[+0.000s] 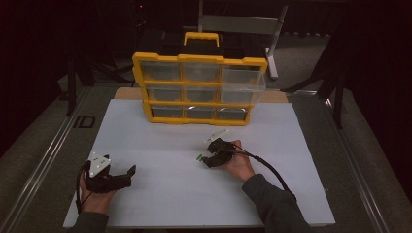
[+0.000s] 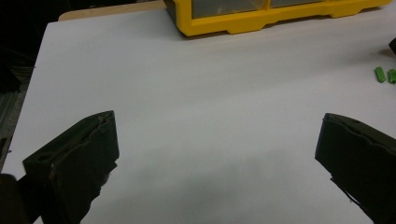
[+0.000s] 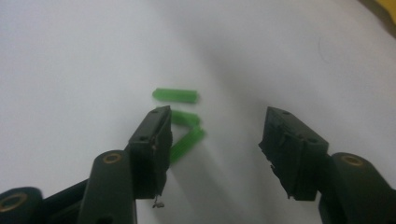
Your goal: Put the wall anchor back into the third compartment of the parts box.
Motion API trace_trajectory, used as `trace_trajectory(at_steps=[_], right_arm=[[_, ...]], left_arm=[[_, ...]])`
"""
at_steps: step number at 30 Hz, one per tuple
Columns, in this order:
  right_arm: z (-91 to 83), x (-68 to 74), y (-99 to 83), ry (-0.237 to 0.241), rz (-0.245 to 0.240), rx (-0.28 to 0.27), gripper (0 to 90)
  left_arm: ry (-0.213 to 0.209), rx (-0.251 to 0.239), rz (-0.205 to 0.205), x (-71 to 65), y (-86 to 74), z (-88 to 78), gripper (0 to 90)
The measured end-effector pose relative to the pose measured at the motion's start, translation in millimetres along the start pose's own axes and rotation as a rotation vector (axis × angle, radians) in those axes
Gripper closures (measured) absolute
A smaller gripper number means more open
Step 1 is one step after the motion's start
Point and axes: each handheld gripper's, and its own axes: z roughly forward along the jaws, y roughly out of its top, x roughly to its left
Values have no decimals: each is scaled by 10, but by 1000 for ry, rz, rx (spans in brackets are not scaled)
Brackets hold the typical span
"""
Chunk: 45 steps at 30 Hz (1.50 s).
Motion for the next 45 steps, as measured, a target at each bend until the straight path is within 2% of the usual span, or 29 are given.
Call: trace_trajectory(at_steps=[10,11,12,17,22,26,35,45], right_arm=[[-30,-3,-13,23,-28,49,592],[-38,-1,-3,40,-32,67,663],[-38,-1,2,46,-32,72,681],[-32,-11,39,60,-29,101,726],[-22,-21,72,52,-8,122,782],[-18,-34,80,43,-20,131,836],[-42,-73,81,51,-20,132,840],[-306,-142,151,59,-24,105,841]], left_arm=[[0,1,2,0,0,0,1],[0,1,1,-1,1,-2,1],[0,2,2,-1,1,-2,1],[1,2,3,-4,1,2,1],[0,3,4,-3,1,3,1],[-1,2,4,-5,1,2,1],[-2,3,4,-3,1,3,1],[-3,3,4,-8,1,5,1]])
